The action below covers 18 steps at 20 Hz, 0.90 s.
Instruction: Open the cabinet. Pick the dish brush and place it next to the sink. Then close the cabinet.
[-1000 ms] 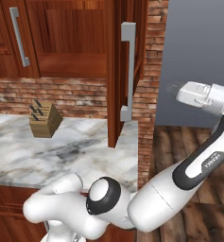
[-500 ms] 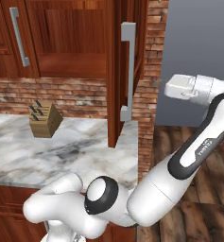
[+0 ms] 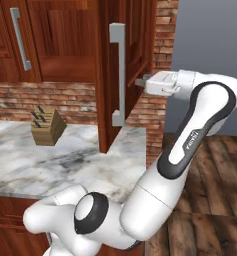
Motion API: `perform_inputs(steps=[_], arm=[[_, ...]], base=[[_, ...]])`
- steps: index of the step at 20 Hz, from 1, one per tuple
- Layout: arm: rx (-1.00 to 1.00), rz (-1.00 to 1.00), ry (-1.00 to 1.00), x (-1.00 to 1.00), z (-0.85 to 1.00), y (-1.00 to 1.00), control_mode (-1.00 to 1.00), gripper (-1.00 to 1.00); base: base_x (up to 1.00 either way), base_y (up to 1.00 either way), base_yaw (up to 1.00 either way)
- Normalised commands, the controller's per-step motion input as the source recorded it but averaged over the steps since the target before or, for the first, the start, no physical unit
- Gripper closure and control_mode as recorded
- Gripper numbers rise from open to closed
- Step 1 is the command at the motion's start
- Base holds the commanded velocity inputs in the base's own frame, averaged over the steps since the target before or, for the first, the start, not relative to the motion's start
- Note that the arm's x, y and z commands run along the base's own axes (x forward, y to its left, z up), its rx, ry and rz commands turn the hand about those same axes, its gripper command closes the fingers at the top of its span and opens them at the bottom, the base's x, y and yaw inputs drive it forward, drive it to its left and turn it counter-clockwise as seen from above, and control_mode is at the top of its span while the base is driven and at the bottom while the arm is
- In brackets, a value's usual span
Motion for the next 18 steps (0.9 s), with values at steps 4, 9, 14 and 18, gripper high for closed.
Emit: perform_inputs(steps=[4, 9, 14, 18], arm=[[0.0, -0.05, 0.0, 0.0, 0.37, 0.85, -1.0, -1.0], [0.0, -0.08, 0.0, 0.0, 0.28, 0.82, -1.0, -1.0], [0.0, -0.18, 0.0, 0.13, 0.0, 0.77, -1.0, -1.0], [0.0, -0.29, 0.0, 0.06, 0.03, 0.81, -1.0, -1.0]], base=[[0.0, 0.0, 0.0], [0.0, 0.0, 0.0], [0.0, 0.0, 0.0], [0.0, 0.0, 0.0]])
